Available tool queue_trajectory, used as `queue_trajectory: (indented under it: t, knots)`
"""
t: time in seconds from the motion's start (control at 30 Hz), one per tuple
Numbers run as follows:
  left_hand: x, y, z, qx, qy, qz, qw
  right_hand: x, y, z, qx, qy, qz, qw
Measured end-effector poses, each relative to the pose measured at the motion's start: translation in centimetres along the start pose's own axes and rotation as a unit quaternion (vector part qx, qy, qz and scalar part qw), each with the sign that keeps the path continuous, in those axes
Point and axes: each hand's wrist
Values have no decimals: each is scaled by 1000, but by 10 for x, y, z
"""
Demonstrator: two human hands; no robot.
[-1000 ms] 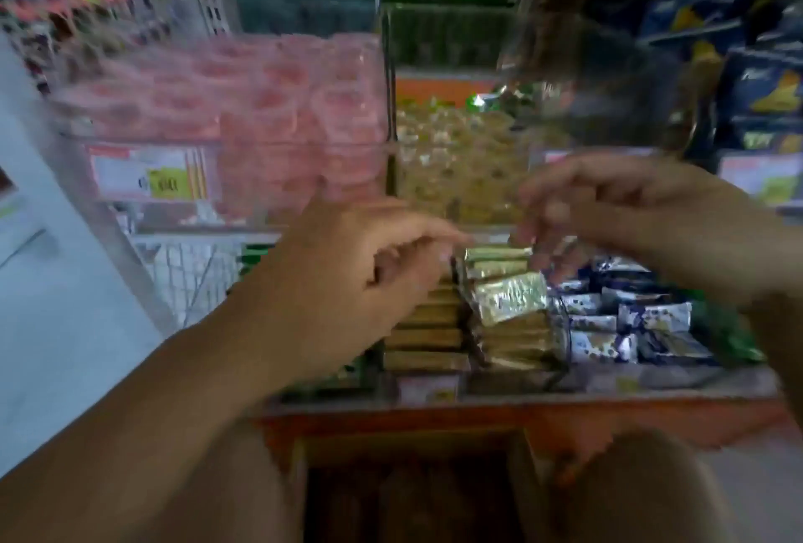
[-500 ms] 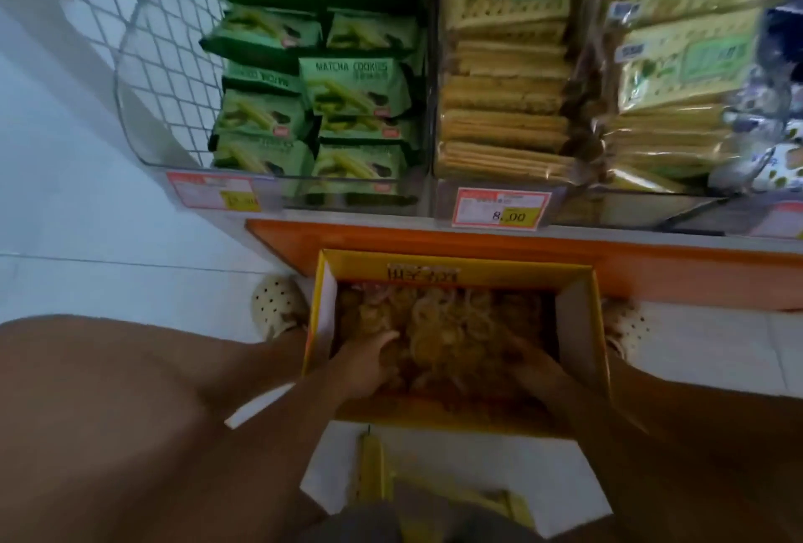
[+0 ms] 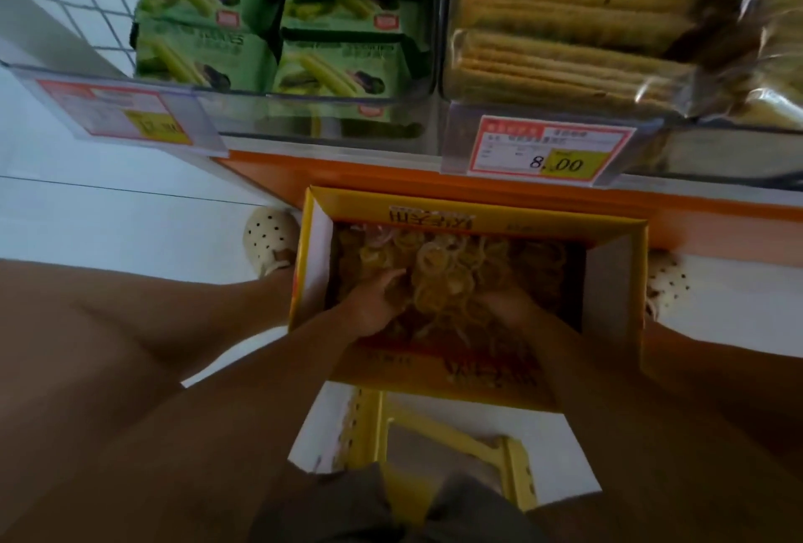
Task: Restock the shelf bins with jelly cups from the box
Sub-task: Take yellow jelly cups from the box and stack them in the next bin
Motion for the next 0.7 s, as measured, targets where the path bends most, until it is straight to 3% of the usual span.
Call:
queue_trajectory:
  t: [0.07, 0.17, 0.3, 0.37, 0.5, 0.7]
  knots:
    - [-2, 5, 7, -17, 9, 12, 1000, -2, -7, 2, 17, -16, 3, 1000]
    - [-10, 9, 15, 23, 14, 12, 1000, -3, -15, 3, 12, -55, -1, 998]
    - [-18, 16, 20, 51, 22, -9, 998, -11, -3, 0, 0, 14, 24, 1000]
    - [-18, 22, 21, 48, 18, -33, 998, -14, 2, -4, 27, 49, 63, 996]
    - [-21, 29, 23, 44, 6, -47, 998, -18, 0, -7, 67, 17, 105, 992]
    - [-21, 38, 27, 30, -30, -54, 998, -14, 5, 3, 102, 99, 166, 976]
Point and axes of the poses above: each hand's wrist, its own y-axis towards the middle knuckle, its own z-axis out of the palm, x = y × z, and after that the axes turned 9 degrees about -x, right-handed
